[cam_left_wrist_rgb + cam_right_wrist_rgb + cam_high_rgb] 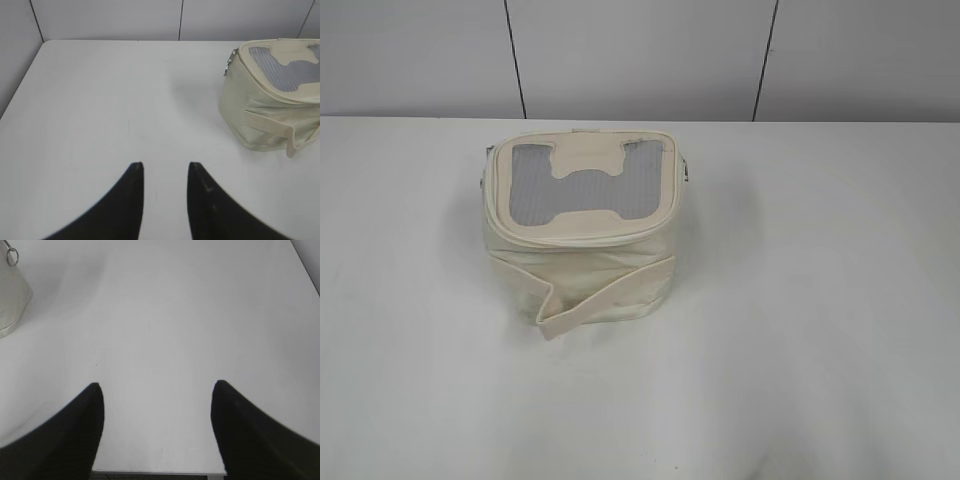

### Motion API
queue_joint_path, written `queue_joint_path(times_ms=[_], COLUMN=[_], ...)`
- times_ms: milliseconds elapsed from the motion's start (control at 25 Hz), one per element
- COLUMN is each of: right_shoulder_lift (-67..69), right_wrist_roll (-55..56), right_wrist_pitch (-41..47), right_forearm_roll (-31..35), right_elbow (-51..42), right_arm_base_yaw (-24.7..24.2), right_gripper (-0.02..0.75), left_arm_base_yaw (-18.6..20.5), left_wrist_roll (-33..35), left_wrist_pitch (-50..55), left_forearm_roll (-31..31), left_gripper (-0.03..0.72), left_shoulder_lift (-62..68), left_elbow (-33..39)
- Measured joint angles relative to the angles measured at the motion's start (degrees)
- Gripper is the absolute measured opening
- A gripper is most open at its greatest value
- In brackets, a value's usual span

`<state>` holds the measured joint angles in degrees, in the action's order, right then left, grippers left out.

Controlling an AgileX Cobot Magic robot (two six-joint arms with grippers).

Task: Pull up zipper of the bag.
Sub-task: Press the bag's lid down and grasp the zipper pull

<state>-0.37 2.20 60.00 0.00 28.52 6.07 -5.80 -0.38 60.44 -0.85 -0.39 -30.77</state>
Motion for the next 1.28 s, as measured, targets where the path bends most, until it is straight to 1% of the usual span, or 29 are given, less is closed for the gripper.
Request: queue_joint_path(times_ms=[1120, 1280], right_shoulder_lift=[0.0, 1.67], right_wrist_roll=[0.0, -3.27], right_wrist_pitch=[0.0, -0.41], right_forearm_roll=[0.0, 4.51], right_elbow=[0.0, 0.26], right_arm_base_yaw=[0.0, 0.0], right_gripper=[0.524, 0.512], left_arm_base_yaw=[0.0, 0.0], left_wrist_roll=[0.0, 0.0], left_wrist_pitch=[0.0, 0.0], left_forearm_roll=[0.0, 0.0], left_gripper=[0.242, 0.241], left_shoulder_lift=[0.0, 0.0], left_elbow=[0.0, 0.0])
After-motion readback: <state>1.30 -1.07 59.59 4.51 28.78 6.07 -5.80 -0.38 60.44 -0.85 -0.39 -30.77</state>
